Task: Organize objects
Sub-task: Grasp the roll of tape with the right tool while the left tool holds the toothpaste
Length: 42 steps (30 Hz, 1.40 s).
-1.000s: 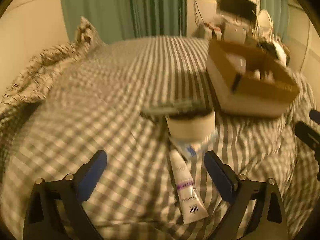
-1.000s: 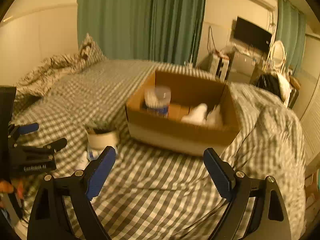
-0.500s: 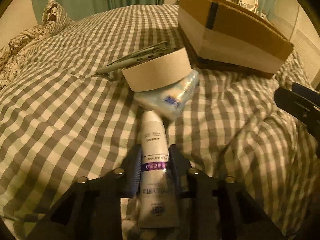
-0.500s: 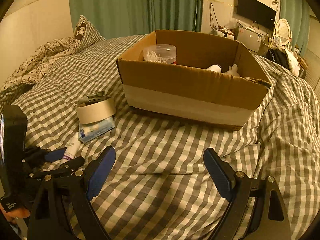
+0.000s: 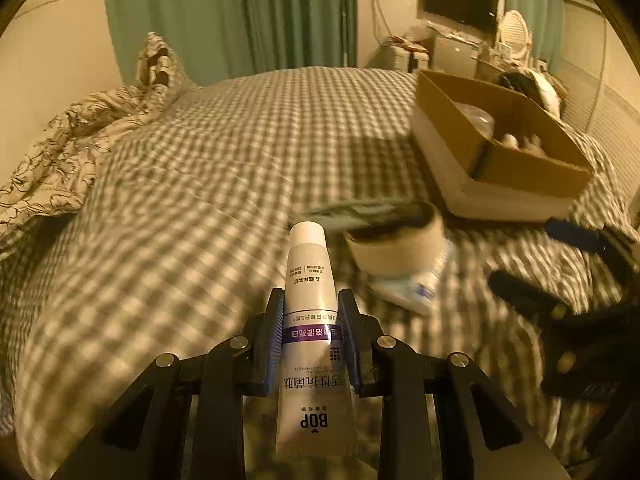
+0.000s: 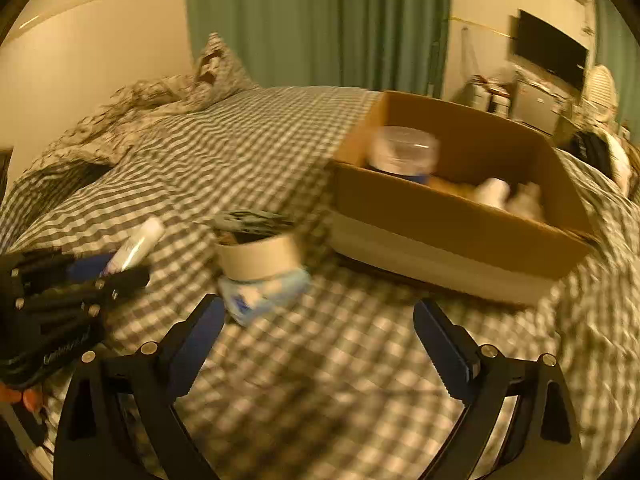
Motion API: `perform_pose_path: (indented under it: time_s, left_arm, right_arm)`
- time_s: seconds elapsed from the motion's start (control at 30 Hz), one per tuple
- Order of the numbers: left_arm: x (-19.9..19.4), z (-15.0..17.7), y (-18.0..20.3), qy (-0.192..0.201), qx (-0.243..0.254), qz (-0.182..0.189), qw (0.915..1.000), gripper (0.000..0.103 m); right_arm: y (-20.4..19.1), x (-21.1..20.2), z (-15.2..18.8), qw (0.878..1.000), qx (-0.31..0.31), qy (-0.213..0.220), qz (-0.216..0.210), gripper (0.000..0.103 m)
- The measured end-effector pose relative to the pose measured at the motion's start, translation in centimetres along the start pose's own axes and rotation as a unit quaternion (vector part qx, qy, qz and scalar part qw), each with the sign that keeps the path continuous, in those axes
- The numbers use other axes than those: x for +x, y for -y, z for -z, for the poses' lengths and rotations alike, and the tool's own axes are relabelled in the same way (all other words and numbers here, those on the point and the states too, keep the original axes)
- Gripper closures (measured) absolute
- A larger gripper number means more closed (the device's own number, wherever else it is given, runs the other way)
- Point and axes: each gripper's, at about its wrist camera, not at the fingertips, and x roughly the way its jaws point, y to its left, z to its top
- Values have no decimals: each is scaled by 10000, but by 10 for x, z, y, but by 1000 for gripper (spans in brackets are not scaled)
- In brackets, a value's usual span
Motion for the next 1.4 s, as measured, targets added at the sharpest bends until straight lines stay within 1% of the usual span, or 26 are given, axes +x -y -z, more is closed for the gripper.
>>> perform_pose_path:
  time_s: [0.07, 0.13, 0.23, 0.3, 0.4, 0.57, 0.67, 0.7, 0.8, 0.97, 1.03, 1.23, 1.33, 1.4]
  left_arm:
    - [6, -10, -8, 62, -39, -51, 10000, 76]
    - [7, -18, -14, 159, -16, -183, 9997, 76]
    - [14, -27, -20, 168, -46, -176, 9997, 76]
    - [19, -28, -24, 148, -64, -168, 9997, 76]
    - [30, -24, -29, 15, -118, -120, 9999, 77]
    - [37, -21, -34, -64, -198, -14, 9998, 77]
    - [38, -19, -35, -101, -218, 18, 9997, 76]
    - [38, -19, -35, -105, -218, 27, 9997, 76]
    - [33, -18, -34, -87, -240, 52, 9997, 76]
    - [18, -16, -28, -7, -214, 49, 9998, 76]
    - [11, -14, -25, 1, -242, 122, 9996, 76]
    - [-12, -11, -6, 38, -208, 356, 9991, 76]
    - [-31, -20, 9, 214, -69, 466, 9987, 76]
    - [-43, -32, 20, 347, 25, 616, 9975, 76]
  right_arm:
    - [-11, 16, -6, 9999, -124, -108, -11, 7]
    - [-19, 32, -12, 9995, -203, -218, -47, 7]
    - [-26, 55, -19, 9989, -264, -375, -65, 7]
    - [-30, 68, -23, 9985, -277, -457, -67, 7]
    - [-35, 86, -29, 9978, -336, -563, -8, 7]
    - [-36, 108, -31, 9967, -289, -764, 28, 7]
    - [-35, 113, -30, 9960, -270, -846, -81, 11]
    - [-36, 114, -29, 9956, -250, -883, -166, 19]
    - [-40, 100, -28, 9954, -254, -918, -118, 21]
    - [-34, 55, -27, 9970, -86, -725, -273, 23]
    - [-27, 36, -24, 9975, -6, -625, -321, 23]
    - [-10, -17, -20, 9995, 31, -298, -116, 24]
    - [5, -50, -22, 10000, 58, -19, 0, 24]
    - [16, -71, -29, 9997, 80, 194, 99, 24]
